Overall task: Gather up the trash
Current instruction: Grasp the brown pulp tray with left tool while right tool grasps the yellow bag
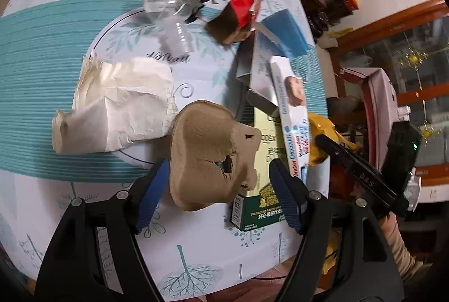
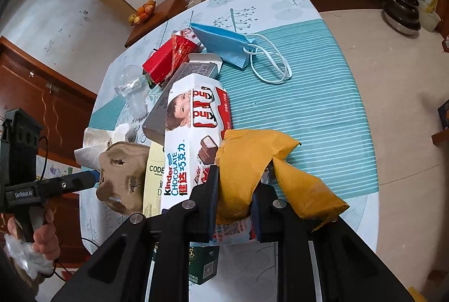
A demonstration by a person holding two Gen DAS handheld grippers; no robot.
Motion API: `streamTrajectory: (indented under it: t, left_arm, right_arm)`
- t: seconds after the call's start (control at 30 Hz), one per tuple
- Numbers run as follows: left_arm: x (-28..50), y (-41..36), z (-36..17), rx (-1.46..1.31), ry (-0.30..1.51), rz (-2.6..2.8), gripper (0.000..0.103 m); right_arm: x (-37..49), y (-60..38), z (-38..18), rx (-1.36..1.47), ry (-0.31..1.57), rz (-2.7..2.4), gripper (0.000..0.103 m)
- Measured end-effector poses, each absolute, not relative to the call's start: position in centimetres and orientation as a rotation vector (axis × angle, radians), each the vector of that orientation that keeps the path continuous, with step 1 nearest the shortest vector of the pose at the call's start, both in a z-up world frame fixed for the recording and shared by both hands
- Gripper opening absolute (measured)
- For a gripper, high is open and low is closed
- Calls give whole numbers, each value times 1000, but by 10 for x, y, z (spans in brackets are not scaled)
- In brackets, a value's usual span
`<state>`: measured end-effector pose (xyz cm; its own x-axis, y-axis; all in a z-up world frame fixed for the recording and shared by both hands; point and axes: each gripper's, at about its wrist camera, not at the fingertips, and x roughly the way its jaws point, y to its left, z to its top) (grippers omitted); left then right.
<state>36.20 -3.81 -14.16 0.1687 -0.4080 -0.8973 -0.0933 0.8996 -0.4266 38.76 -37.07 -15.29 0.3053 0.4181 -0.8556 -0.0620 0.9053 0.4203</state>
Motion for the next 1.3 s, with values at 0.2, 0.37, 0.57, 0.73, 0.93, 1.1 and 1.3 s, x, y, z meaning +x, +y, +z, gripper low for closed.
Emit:
streamTrajectory:
  t: [0.2, 0.37, 0.57, 0.73, 0.93, 1.1, 1.3]
  left_arm:
    - [363, -47, -155, -347, 1442, -164, 72]
    - [365, -42, -173, -362, 1476, -107, 79]
    - [367, -53, -160, -253, 1438, -9, 79]
    - [372, -78, -148, -100, 1422, 35, 79]
    - [378, -103, -153, 15, 1433, 46, 79]
    - [383, -118, -170, 93, 1451, 86, 75]
    - [381, -110, -169, 15, 1423, 97, 61]
  right_arm:
    - [387, -367, -151, 330, 1226, 329, 19]
    - [386, -365, -151, 325, 1224, 332, 19]
    - [385, -365, -152, 329, 1226, 331, 19]
    - [385, -366, -154, 333, 1228, 330, 19]
    - [385, -367, -155, 331, 1230, 328, 19]
    - [385, -365, -154, 320, 1226, 328, 19]
    - [383, -366, -153, 316, 1217, 319, 18]
